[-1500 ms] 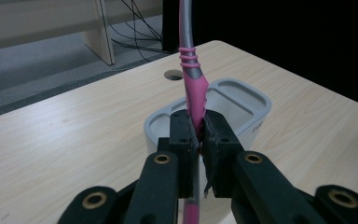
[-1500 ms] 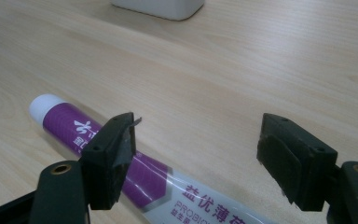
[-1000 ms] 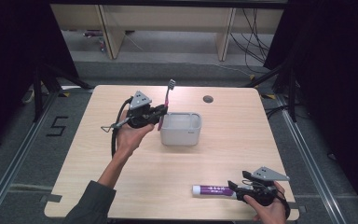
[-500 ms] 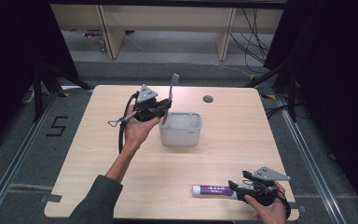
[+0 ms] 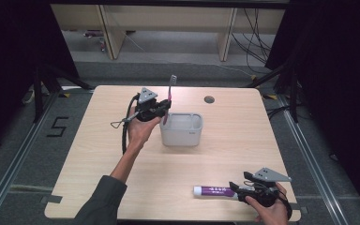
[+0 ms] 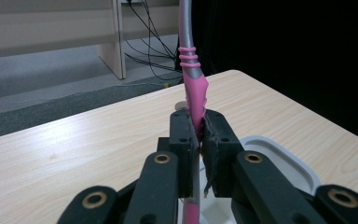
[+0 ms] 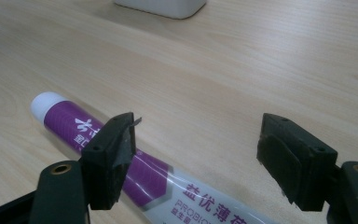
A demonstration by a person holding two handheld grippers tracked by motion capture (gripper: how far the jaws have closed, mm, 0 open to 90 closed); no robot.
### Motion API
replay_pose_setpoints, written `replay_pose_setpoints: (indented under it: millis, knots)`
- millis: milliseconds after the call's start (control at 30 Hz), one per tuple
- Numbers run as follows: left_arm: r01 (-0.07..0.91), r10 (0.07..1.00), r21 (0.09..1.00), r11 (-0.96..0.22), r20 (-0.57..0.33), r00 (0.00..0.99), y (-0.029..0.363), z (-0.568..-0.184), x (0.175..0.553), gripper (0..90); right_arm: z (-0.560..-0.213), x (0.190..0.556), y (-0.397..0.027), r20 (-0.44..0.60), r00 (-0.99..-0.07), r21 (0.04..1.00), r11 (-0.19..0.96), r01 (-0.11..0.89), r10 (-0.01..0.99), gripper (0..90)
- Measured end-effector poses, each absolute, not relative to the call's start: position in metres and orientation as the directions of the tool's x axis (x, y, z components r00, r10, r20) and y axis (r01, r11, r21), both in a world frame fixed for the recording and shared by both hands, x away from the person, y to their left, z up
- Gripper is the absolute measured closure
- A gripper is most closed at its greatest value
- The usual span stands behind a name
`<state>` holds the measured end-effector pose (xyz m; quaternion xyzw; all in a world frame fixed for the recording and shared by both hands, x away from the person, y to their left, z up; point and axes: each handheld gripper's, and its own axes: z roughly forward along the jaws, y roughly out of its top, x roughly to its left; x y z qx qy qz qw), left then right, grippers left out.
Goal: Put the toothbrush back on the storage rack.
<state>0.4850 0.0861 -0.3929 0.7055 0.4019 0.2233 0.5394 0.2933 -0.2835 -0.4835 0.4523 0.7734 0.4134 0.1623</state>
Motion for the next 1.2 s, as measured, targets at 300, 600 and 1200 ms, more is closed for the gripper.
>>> replay_pose_setpoints:
  millis: [300, 600, 1200]
  knots:
    - [0.347, 0.819, 0.934, -0.091, -0.128, 0.560, 0.086, -0.409, 0.489, 82.4, -0.484, 0.293, -0.282, 0.131, -0.540, 0.783, 0.248, 0.571, 0.831, 28.5]
    - [0.374, 0.831, 0.923, -0.092, -0.136, 0.539, 0.088, -0.421, 0.492, 82.3, -0.484, 0.292, -0.281, 0.147, -0.536, 0.776, 0.239, 0.583, 0.831, 28.5]
    - [0.410, 0.856, 0.901, -0.143, -0.096, 0.508, 0.088, -0.431, 0.492, 82.0, -0.484, 0.292, -0.281, 0.144, -0.539, 0.780, 0.241, 0.578, 0.830, 28.5]
